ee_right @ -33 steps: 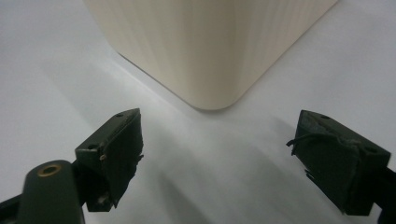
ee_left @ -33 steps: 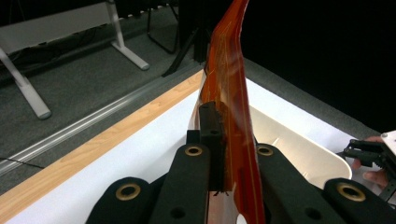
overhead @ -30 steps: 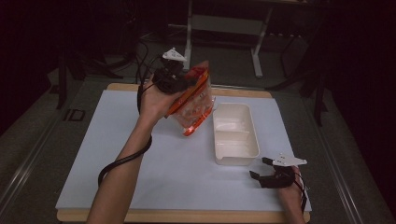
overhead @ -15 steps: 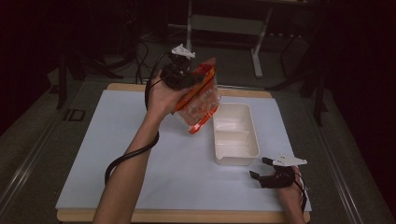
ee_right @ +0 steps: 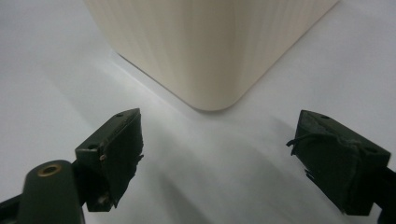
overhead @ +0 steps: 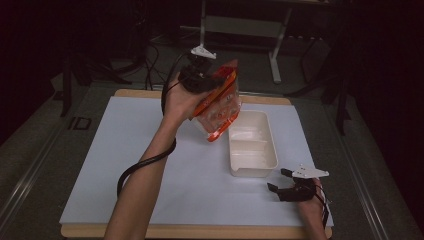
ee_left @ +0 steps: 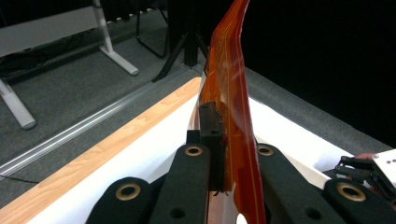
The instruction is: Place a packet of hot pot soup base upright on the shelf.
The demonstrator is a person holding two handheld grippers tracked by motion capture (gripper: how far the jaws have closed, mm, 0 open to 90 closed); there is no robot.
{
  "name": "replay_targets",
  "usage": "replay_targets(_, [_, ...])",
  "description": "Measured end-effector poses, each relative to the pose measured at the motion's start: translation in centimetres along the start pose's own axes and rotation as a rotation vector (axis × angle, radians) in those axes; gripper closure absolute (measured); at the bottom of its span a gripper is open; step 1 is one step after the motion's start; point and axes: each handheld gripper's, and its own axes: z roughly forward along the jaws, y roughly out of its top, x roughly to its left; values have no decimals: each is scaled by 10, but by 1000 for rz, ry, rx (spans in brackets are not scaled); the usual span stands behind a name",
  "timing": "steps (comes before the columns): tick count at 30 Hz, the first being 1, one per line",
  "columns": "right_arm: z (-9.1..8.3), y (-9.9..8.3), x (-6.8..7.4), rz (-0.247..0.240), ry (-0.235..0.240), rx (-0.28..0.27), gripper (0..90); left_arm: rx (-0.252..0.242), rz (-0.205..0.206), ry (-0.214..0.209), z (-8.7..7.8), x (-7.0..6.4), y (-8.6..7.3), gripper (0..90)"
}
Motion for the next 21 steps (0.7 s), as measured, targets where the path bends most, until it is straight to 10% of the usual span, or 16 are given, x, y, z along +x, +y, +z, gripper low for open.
replay_targets(21, [0, 0, 0, 2, 0, -2, 157, 8, 8, -19, 14, -7, 11, 900])
